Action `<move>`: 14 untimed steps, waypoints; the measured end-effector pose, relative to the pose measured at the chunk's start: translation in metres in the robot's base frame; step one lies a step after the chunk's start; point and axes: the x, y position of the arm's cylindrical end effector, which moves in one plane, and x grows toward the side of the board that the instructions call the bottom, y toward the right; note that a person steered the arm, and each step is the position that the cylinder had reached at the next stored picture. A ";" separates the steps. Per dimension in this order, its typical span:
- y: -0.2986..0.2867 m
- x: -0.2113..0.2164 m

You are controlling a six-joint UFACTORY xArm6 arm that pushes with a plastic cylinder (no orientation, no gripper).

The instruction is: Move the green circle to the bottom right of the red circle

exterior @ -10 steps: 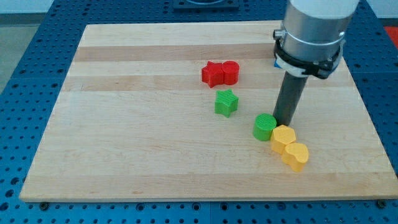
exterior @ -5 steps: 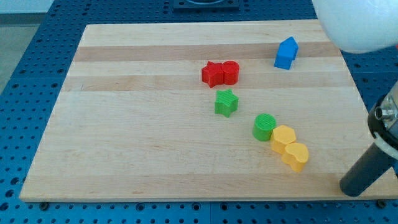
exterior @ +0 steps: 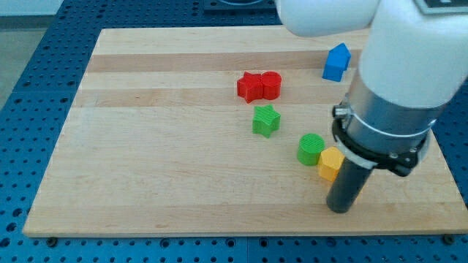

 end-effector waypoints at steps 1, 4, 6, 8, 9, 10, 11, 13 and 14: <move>-0.008 0.000; -0.023 -0.035; -0.020 -0.052; -0.017 -0.074; -0.016 -0.088; -0.016 -0.101; -0.014 -0.115; 0.020 -0.146; 0.030 -0.163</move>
